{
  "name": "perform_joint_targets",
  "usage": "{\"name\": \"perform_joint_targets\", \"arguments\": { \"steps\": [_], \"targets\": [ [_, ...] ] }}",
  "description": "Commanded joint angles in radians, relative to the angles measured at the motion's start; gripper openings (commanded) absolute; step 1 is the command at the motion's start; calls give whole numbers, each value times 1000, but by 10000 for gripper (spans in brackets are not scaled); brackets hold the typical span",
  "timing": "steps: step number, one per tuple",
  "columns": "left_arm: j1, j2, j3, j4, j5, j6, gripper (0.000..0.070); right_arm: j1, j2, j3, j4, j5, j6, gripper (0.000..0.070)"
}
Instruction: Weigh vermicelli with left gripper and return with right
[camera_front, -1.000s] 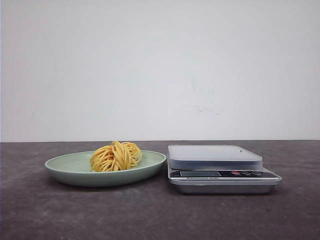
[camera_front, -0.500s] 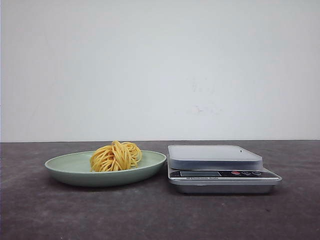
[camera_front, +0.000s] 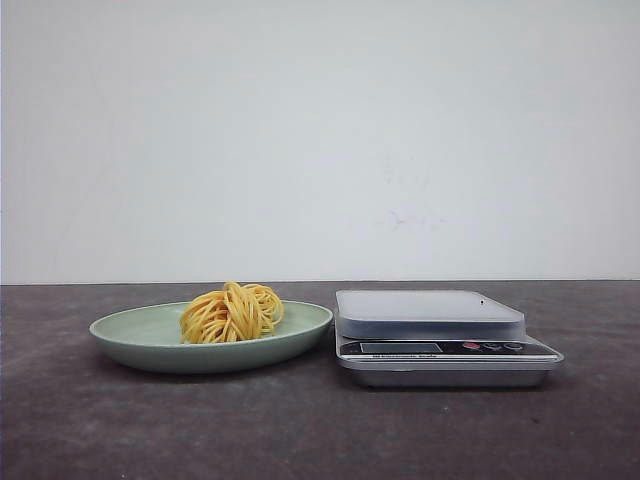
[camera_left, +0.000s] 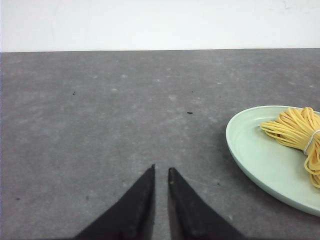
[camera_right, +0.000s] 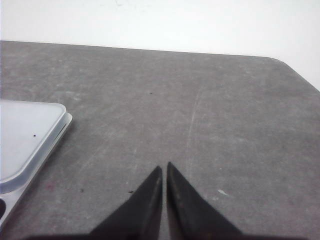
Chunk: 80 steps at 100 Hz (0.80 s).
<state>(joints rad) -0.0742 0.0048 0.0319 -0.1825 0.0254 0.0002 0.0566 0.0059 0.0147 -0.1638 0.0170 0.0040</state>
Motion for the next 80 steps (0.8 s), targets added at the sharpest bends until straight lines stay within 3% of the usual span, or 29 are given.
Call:
{"name": "perform_joint_targets", "arguments": {
  "steps": [1,80],
  "targets": [
    [2,-2,-18,-5,1,-5,12,-1,-2,-2,14,-1,-5,7],
    [2,-2,-18,-4,1,-21,11,0,-2,-2,16,-1,50,6]
  ]
}}
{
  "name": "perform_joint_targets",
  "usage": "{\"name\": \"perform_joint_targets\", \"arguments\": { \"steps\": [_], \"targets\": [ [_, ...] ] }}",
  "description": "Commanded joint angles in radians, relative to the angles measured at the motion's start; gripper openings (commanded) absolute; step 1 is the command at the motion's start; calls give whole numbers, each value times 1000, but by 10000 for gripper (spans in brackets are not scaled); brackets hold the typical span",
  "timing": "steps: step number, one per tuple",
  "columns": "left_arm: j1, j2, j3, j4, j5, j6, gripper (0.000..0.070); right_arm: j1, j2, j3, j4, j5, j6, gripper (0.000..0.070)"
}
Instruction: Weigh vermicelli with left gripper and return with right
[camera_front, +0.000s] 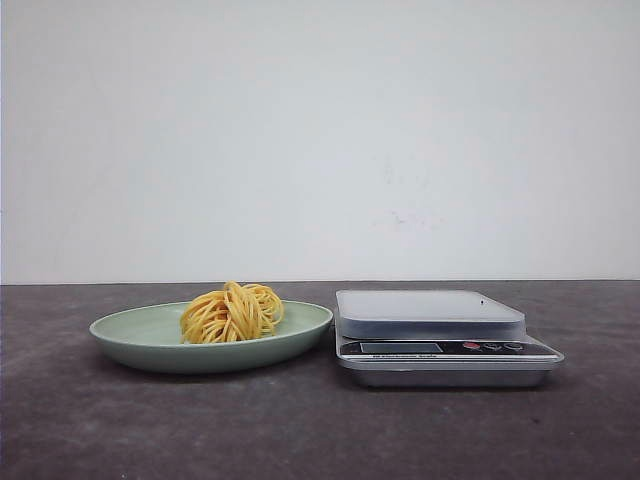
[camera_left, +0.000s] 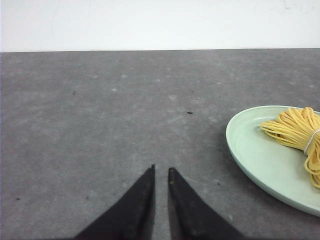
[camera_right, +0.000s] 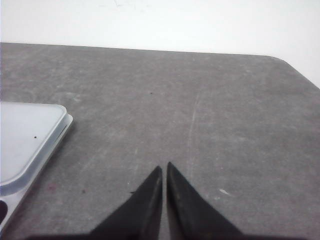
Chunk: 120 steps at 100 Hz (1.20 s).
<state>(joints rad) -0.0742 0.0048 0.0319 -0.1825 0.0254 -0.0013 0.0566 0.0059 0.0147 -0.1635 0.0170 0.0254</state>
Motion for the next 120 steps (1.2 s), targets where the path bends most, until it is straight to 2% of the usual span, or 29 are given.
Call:
{"name": "perform_joint_targets", "arguments": {
  "steps": [1,15,28,43,53,67,83,87,91,95,98,99,101,103,106,109,120],
  "targets": [
    [2,-2,-18,-4,1,-19,11,0,-2,-2,16,-1,29,6],
    [2,-2,-18,10,5,-24,11,0,-2,-2,47,-2,112,6],
    [-1,-2,-13,108,29,-199,12,0,-2,36,72,-29,203,5],
    [-1,13,69,122,-27,-234,12,0,19,174,19,-36,211,4],
    [-1,55,168,117,-29,-315,12,0,68,294,-35,-37,225,4],
    [-1,179,369,9,-34,-311,12,0,161,457,-135,-57,255,5],
    [-1,346,599,-182,-7,-269,16,0,250,591,-197,-129,218,5],
    [-1,380,638,-197,14,-251,55,0,268,614,-210,-141,208,6],
    [-1,408,668,-204,38,-246,157,0,284,631,-220,-152,194,10],
    [-1,429,692,-211,55,-246,312,0,298,645,-231,-152,194,67],
    [-1,441,705,-216,67,-246,422,0,306,653,-235,-153,193,173],
    [-1,444,709,-217,71,-246,450,0,309,655,-235,-153,191,235],
    [-1,449,715,-218,82,-246,493,0,311,657,-234,-155,191,299],
    [-1,453,718,-219,91,-246,521,0,314,660,-234,-160,191,405],
    [-1,455,722,-222,105,-246,526,0,314,661,-234,-173,188,493],
    [-1,455,723,-224,117,-246,521,0,314,661,-233,-192,180,551],
    [-1,455,723,-223,150,-246,515,0,314,661,-237,-231,173,557]
  ]
}}
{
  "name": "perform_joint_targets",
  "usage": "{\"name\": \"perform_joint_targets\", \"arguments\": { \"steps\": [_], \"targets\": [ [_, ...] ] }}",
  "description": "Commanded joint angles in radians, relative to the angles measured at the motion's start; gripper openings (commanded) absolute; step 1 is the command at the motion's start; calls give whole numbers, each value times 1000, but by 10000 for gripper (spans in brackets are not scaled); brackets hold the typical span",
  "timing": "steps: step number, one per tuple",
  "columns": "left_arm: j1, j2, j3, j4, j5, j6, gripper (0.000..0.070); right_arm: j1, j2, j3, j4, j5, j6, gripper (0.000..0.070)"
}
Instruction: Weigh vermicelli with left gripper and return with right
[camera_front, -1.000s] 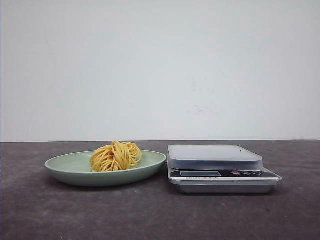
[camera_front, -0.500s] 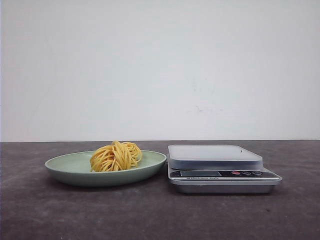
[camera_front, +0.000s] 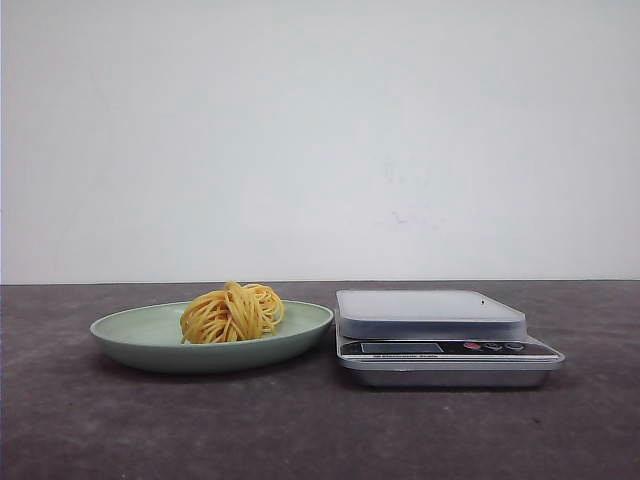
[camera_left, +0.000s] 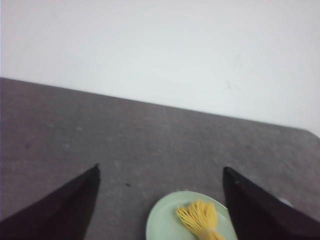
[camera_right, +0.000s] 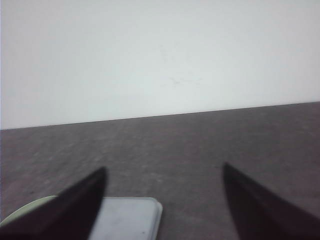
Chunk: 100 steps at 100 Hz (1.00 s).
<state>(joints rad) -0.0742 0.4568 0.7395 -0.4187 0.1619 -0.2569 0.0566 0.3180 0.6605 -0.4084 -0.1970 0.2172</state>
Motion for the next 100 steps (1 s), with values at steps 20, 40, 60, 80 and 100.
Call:
{"name": "perform_joint_targets", "arguments": {
  "steps": [20,40,60,80,100],
  "targets": [
    [-29,76,18,53,82,-16,509,0,43,63,-68,-85,-28,557],
    [-122,333,63,75,89,-29,509,1,113,118,-89,-120,-47,558],
    [-228,661,155,75,82,-47,509,2,161,138,-104,-121,-50,558],
    [-322,952,258,75,81,-50,509,2,171,138,-115,-121,-50,557],
    [-381,1172,362,59,45,-50,509,2,171,138,-120,-121,-50,557]
  ]
}}
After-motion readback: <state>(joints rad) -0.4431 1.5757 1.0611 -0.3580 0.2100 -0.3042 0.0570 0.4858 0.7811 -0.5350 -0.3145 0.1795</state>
